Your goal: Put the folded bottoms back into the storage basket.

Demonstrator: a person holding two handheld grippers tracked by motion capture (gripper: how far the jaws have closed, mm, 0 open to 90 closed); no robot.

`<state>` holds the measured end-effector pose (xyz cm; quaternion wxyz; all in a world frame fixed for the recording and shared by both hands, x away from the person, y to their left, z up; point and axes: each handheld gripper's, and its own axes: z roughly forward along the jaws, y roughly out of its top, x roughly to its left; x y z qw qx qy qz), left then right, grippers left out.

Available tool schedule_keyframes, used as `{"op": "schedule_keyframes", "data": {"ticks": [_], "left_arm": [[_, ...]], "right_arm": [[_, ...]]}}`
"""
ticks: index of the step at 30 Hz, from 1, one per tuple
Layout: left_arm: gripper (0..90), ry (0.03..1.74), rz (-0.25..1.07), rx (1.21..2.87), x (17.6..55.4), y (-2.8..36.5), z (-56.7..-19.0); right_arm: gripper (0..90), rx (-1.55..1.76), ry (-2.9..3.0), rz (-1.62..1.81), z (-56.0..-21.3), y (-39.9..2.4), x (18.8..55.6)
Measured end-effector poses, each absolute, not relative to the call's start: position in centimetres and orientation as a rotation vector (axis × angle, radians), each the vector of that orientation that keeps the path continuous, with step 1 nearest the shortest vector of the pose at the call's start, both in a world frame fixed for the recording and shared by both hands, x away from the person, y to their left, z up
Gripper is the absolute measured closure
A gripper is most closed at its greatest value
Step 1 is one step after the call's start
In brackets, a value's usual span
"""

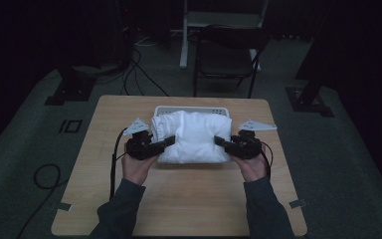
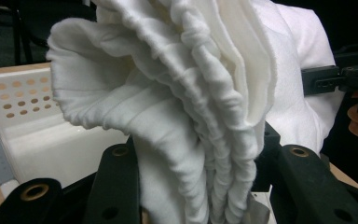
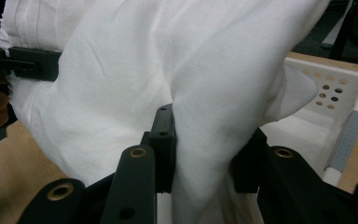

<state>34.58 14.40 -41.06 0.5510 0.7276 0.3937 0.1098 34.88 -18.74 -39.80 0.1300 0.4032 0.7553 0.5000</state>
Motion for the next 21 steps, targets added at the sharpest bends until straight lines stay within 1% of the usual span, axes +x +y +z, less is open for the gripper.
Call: {"op": "schedule_keyframes", "data": {"ticks": [21], "left_arm": [[58.0, 0.959, 0.270, 1.703, 37.5, 14.2, -40.7]], "right_arm": [[67.7, 1.205, 2.162, 1.445, -39.3, -18.5, 37.5]]}}
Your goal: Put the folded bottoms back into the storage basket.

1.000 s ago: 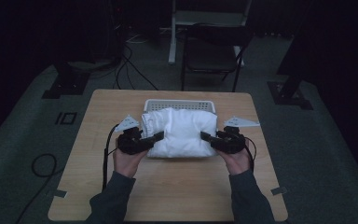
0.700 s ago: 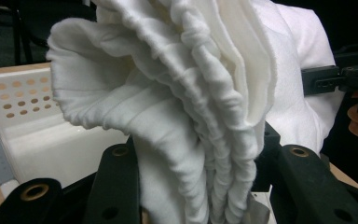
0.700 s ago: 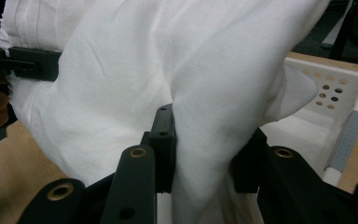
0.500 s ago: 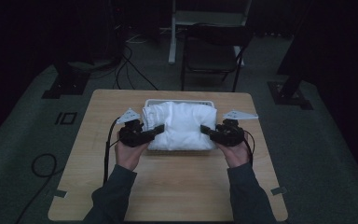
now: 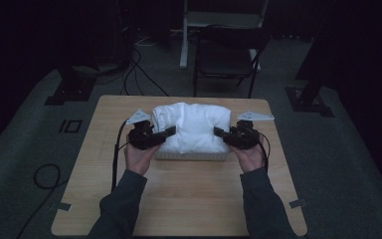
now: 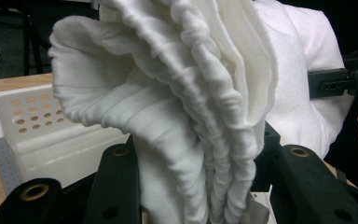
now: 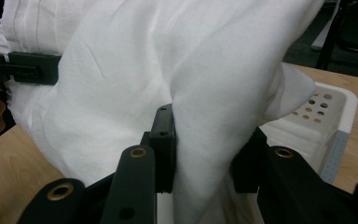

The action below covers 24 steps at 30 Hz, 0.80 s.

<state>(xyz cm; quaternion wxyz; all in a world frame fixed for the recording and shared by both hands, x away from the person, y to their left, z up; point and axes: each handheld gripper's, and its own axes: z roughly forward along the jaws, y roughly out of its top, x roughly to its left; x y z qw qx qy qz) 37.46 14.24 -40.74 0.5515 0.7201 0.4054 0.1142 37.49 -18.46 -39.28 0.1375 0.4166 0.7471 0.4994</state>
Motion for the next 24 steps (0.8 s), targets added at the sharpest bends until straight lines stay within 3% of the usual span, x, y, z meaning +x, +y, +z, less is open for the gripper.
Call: {"op": "schedule_keyframes", "data": {"ticks": [24], "left_arm": [[58.0, 0.993, 0.291, 1.694, 40.6, 14.1, -40.7]], "right_arm": [[67.8, 1.241, 2.132, 1.439, -39.0, -18.1, 40.4]]}}
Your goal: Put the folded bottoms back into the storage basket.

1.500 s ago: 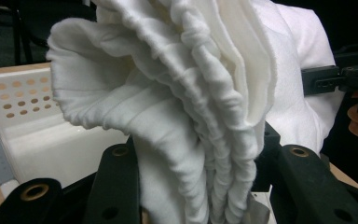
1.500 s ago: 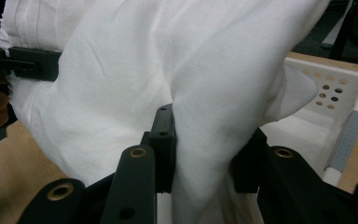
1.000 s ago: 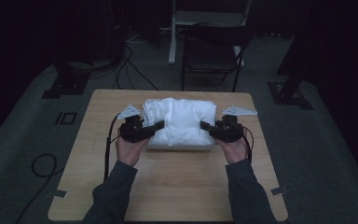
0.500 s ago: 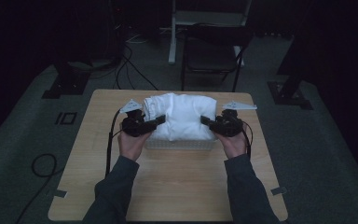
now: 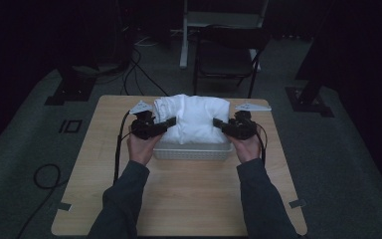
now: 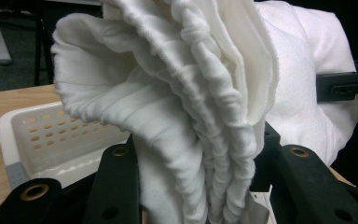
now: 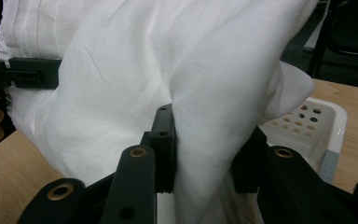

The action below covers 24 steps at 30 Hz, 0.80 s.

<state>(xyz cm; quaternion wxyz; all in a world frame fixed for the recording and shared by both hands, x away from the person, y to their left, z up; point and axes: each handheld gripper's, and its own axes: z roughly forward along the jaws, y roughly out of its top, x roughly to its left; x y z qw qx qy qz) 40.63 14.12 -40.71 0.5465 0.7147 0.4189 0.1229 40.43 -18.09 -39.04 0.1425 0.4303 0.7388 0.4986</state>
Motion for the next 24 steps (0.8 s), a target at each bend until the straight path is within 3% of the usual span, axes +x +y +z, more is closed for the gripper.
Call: {"op": "schedule_keyframes", "data": {"ticks": [24], "left_arm": [[57.9, 1.061, 0.275, 1.686, 43.3, 13.8, -41.7]], "right_arm": [[67.7, 1.312, 2.122, 1.430, -40.3, -17.9, 42.7]]}}
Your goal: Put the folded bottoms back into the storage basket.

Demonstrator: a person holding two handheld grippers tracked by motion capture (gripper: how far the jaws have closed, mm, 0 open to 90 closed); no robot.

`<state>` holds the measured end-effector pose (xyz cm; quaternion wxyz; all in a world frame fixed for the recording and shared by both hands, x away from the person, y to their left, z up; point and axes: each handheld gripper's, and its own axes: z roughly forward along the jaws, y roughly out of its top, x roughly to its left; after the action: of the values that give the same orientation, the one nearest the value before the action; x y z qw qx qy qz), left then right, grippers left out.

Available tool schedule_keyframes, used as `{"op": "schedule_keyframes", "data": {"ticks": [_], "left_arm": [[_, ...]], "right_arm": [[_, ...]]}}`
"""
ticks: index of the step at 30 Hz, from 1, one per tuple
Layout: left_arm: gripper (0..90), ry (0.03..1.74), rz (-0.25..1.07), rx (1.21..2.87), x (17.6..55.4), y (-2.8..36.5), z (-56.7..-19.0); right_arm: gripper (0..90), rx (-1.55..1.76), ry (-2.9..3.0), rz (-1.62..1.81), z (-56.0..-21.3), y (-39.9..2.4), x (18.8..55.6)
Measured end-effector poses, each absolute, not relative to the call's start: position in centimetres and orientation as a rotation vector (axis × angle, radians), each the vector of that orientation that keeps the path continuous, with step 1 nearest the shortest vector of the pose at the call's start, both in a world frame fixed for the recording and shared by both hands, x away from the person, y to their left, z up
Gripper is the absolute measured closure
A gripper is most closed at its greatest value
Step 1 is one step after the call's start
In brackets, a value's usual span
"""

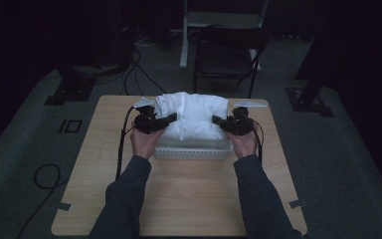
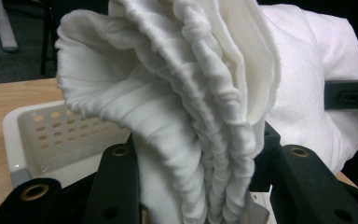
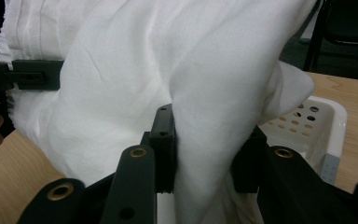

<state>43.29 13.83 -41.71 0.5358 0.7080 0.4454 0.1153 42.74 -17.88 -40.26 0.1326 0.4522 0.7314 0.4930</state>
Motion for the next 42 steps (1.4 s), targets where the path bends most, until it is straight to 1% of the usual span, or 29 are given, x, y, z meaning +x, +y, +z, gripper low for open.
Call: {"op": "schedule_keyframes", "data": {"ticks": [10, 20, 27, 31, 34, 38, 42], "left_arm": [[58.0, 1.117, 0.265, 1.651, 44.4, 14.2, -42.5], [58.1, 1.163, 0.273, 1.650, 45.3, 14.1, -43.4], [58.1, 1.202, 0.278, 1.657, 46.6, 14.0, -44.1], [58.1, 1.219, 0.312, 1.639, 47.5, 13.9, -43.9], [58.1, 1.243, 0.300, 1.613, 48.2, 14.0, -44.6], [58.0, 1.283, 0.292, 1.658, 48.4, 13.7, -46.0], [58.0, 1.286, 0.272, 1.683, 48.2, 13.6, -46.3]], "right_arm": [[67.8, 1.331, 2.124, 1.409, -40.5, -17.1, 43.9], [67.8, 1.358, 2.137, 1.391, -41.7, -16.7, 45.2], [67.8, 1.390, 2.138, 1.371, -42.4, -16.3, 46.5], [67.9, 1.401, 2.120, 1.370, -42.4, -15.8, 47.4], [67.9, 1.398, 2.105, 1.381, -42.7, -15.6, 48.0], [67.9, 1.415, 2.142, 1.318, -43.9, -15.2, 48.6], [67.8, 1.424, 2.167, 1.292, -44.6, -15.3, 48.5]]}}
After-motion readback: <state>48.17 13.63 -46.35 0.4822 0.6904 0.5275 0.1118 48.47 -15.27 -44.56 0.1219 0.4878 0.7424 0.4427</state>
